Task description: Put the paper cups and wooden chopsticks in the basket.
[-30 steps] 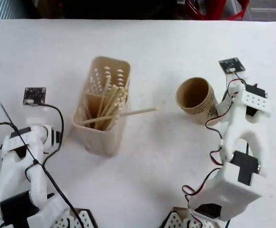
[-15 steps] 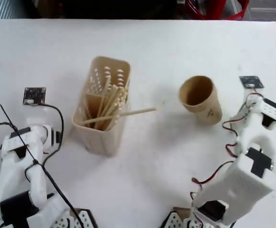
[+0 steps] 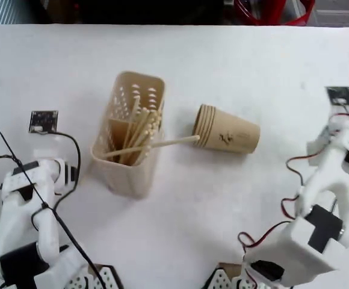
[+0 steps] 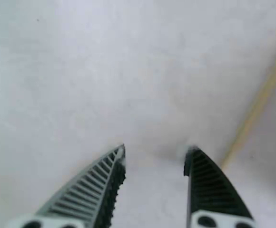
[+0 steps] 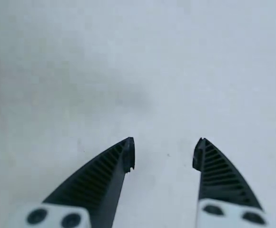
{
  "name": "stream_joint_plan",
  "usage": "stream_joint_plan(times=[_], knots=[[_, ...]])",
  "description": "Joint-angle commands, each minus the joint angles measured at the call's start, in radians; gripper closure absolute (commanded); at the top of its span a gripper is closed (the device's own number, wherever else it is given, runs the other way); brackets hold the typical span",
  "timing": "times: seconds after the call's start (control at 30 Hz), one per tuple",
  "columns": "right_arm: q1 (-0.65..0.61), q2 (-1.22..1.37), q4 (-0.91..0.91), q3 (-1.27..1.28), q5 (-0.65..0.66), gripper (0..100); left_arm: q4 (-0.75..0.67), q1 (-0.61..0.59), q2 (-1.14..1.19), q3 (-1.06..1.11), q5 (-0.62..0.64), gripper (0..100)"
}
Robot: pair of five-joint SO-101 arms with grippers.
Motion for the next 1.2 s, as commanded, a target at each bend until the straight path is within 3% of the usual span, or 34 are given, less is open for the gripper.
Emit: stream_joint_plan(times=[0.0,0.17,0.37,0.7,1.17], knots=[[-0.171,-0.085,0.042,-0.072,-0.071,78.7,0.025,-0.002,-0.004,-0.005,-0.012,79],[-0.354,-0.101,0.12,-0.163,-0.212,78.8,0.025,-0.002,-0.004,-0.005,-0.012,79],[-0.429,-0.097,0.142,-0.221,-0.318,78.8,0.025,-0.002,-0.004,-0.005,-0.012,79],[-0.421,0.085,0.102,-0.226,-0.302,78.7,0.025,-0.002,-0.004,-0.005,-0.012,79],[-0.194,0.183,0.071,-0.198,-0.161,78.7,0.025,-0.002,-0.004,-0.005,-0.012,79]])
